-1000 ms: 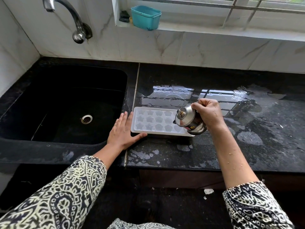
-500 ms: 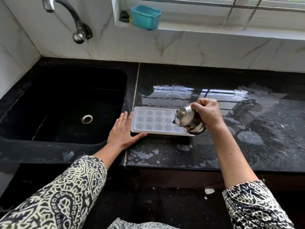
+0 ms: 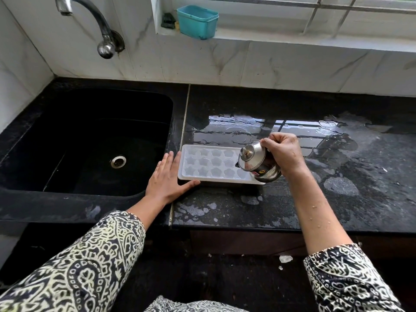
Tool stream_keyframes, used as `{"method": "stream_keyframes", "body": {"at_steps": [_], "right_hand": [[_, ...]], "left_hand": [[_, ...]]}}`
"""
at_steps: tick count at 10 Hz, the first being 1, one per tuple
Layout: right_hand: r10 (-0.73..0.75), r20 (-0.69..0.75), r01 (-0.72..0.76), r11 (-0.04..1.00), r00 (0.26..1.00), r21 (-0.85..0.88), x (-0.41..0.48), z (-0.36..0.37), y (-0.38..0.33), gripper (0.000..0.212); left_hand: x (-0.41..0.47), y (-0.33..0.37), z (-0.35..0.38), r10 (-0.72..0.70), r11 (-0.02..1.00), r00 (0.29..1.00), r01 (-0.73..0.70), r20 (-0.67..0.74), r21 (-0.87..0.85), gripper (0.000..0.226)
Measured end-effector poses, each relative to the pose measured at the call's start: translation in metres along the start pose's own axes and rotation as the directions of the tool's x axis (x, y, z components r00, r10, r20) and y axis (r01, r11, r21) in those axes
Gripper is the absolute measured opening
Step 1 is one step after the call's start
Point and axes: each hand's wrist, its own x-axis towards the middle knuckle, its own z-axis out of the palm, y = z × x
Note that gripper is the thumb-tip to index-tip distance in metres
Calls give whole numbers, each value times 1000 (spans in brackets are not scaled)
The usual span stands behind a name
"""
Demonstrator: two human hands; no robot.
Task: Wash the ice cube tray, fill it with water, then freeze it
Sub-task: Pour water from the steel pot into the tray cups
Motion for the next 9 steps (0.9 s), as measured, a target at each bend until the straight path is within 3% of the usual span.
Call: {"method": "stream_keyframes", "body": {"at_steps": [2, 4, 5, 9], "right_hand": [[13, 1, -13, 999, 1000, 32, 1, 0, -1, 40], [141, 21, -141, 943, 990, 300, 1, 0, -3, 40], [139, 47, -146, 932, 989, 331, 1, 5, -4, 38], [25, 81, -33, 994, 996, 107, 2, 34, -9, 33]], "left_hand": [[0, 0, 0, 1, 1000, 1000, -1, 2, 4, 115], [0, 0, 0, 9, 1000, 1000, -9, -3, 8, 115], [1, -1, 1, 9, 1000, 1000, -9, -3, 16, 116], [1, -2, 1, 11, 1000, 1000, -11, -5, 1, 117]]}}
